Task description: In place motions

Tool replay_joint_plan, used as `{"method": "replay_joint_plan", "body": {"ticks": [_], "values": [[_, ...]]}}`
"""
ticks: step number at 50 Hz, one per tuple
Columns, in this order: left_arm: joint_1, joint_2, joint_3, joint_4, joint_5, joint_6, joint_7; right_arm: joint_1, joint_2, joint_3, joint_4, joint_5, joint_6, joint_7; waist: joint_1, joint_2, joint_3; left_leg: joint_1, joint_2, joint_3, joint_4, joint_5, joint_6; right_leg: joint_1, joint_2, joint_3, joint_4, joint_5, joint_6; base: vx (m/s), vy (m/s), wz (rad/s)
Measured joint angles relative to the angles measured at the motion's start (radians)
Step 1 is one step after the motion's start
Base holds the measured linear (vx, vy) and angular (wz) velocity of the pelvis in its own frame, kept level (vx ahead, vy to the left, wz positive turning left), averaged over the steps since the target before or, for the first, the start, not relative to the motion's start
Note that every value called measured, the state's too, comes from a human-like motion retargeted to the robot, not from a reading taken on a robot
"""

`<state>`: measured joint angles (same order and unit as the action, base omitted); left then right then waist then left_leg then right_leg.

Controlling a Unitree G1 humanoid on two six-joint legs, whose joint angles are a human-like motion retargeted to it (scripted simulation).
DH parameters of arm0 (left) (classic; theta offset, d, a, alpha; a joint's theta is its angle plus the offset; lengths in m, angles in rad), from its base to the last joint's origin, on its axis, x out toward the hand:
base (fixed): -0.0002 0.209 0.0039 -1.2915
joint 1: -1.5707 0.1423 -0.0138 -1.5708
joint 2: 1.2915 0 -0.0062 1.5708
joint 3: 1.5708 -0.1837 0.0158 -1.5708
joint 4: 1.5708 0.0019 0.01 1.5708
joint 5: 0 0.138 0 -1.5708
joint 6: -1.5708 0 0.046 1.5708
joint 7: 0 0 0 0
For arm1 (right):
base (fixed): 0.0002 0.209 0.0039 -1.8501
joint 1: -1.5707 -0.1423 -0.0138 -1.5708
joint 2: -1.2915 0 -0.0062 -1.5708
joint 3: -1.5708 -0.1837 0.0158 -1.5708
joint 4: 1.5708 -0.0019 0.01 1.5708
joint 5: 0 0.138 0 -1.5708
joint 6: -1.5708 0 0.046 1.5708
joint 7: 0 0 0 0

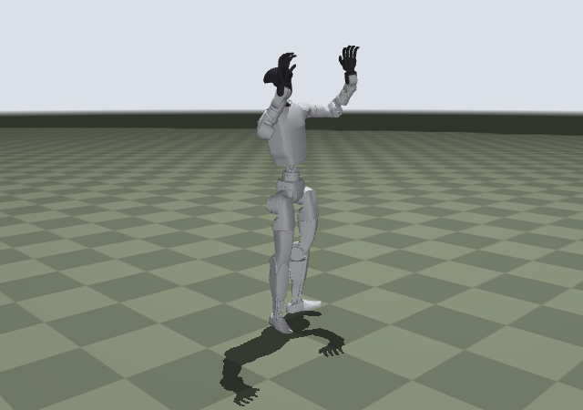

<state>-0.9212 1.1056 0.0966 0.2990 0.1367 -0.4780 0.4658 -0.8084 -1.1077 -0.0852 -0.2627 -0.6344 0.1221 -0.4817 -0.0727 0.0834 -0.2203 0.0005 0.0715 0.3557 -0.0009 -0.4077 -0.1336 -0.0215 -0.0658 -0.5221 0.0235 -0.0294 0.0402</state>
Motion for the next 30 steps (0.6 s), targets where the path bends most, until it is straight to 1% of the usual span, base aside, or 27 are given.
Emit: {"method": "replay_joint_plan", "body": {"ticks": [2,3,5,7,8,10,13,16,18,20,23,25,27,28,30], "values": [[-0.039,0.02,-0.057,-0.062,0.174,0.018,0.022,-0.059,-0.041,0.076,-0.072,-0.107,0.006,0.036,0.001,-0.003,0.001,0.005,0.0,0.002,0.0,0.0,0.0,0.003,0.001,0.002,0.0,-0.001,-0.001,0.0,0.0,0.0],[-0.054,0.029,-0.074,-0.085,0.264,0.052,0.048,-0.085,-0.054,0.105,-0.099,-0.157,0.011,0.043,0.001,-0.005,0.004,0.008,0.0,0.003,0.0,0.0,0.0,0.006,0.001,0.003,0.001,-0.001,-0.001,0.0,0.0,0.0],[-0.071,0.028,-0.087,-0.112,0.409,0.178,0.141,-0.122,-0.063,0.137,-0.131,-0.241,0.024,0.024,0.002,-0.007,0.014,0.017,0.0,0.003,0.0,-0.001,0.001,0.014,0.003,0.004,0.001,-0.002,-0.002,0.0,0.0,0.0],[-0.067,0.018,-0.069,-0.11,0.493,0.288,0.22,-0.12,-0.044,0.13,-0.117,-0.258,0.029,-0.006,0.001,-0.006,0.023,0.022,0.001,0.003,0.0,-0.001,0.002,0.02,0.003,0.002,0.001,-0.003,-0.002,0.0,0.0,0.0],[-0.058,0.016,-0.053,-0.1,0.519,0.315,0.232,-0.109,-0.031,0.117,-0.099,-0.239,0.03,-0.013,-0.001,-0.005,0.026,0.023,0.001,0.002,0.0,0.0,0.002,0.021,0.004,0.001,0.001,-0.003,-0.002,0.0,0.0,0.0],[-0.026,0.01,-0.015,-0.066,0.519,0.318,0.221,-0.073,-0.002,0.078,-0.047,-0.17,0.029,-0.021,-0.005,-0.004,0.027,0.022,0.002,0.001,-0.001,0.001,0.002,0.022,0.004,-0.002,0.001,-0.003,-0.001,0.0,0.0,0.0],[0.04,-0.013,0.051,0.028,0.393,0.291,0.187,0.004,0.039,-0.007,0.052,-0.084,0.028,-0.041,-0.009,-0.003,0.023,0.017,0.002,-0.001,-0.001,0.003,0.002,0.02,0.004,-0.005,-0.001,-0.003,0.0,0.0,0.0,0.0],[0.096,-0.058,0.12,0.146,0.215,0.298,0.147,0.078,0.1,-0.101,0.169,-0.037,0.064,-0.071,-0.006,-0.006,0.016,0.015,0.0,-0.001,-0.001,0.004,0.002,0.019,0.003,-0.006,-0.002,-0.003,0.0,0.0,0.0,0.0],[0.117,-0.104,0.156,0.229,0.056,0.329,0.107,0.112,0.157,-0.156,0.252,0.007,0.108,-0.071,-0.004,-0.009,0.012,0.017,-0.002,-0.002,0.0,0.004,0.003,0.021,0.002,-0.007,-0.003,-0.003,-0.001,0.0,0.0,0.0],[0.12,-0.165,0.185,0.3,-0.14,0.377,0.049,0.131,0.223,-0.201,0.326,0.093,0.149,-0.061,-0.002,-0.012,0.008,0.019,-0.003,-0.003,0.0,0.005,0.003,0.024,0.001,-0.008,-0.003,-0.004,-0.001,0.0,0.0,0.0],[0.096,-0.288,0.236,0.354,-0.466,0.476,-0.083,0.134,0.316,-0.248,0.411,0.267,0.16,-0.018,-0.005,-0.015,0.004,0.024,-0.003,-0.004,0.001,0.005,0.004,0.03,0.002,-0.01,-0.003,-0.005,-0.001,0.0,0.0,0.0],[0.089,-0.332,0.274,0.369,-0.702,0.504,-0.23,0.133,0.362,-0.275,0.444,0.375,0.143,0.0,-0.006,-0.015,0.002,0.026,-0.003,-0.005,0.001,0.006,0.005,0.032,0.002,-0.01,-0.002,-0.006,-0.001,0.0,0.0,0.0],[0.095,-0.344,0.301,0.377,-0.883,0.48,-0.374,0.136,0.386,-0.294,0.453,0.442,0.11,-0.01,-0.008,-0.014,0.002,0.026,-0.002,-0.004,0.001,0.006,0.005,0.032,0.003,-0.009,-0.002,-0.006,-0.001,0.0,0.0,0.0],[0.097,-0.349,0.313,0.38,-0.95,0.459,-0.386,0.14,0.39,-0.298,0.451,0.458,0.091,-0.022,-0.009,-0.013,0.002,0.026,-0.002,-0.004,0.001,0.006,0.005,0.031,0.003,-0.008,-0.002,-0.006,-0.001,0.0,0.0,0.0],[0.103,-0.343,0.316,0.371,-1.006,0.368,-0.325,0.147,0.378,-0.29,0.441,0.455,0.063,-0.05,-0.01,-0.012,0.003,0.026,-0.001,-0.002,0.0,0.005,0.005,0.03,0.004,-0.006,-0.002,-0.006,-0.001,0.0,0.0,0.0]]}}
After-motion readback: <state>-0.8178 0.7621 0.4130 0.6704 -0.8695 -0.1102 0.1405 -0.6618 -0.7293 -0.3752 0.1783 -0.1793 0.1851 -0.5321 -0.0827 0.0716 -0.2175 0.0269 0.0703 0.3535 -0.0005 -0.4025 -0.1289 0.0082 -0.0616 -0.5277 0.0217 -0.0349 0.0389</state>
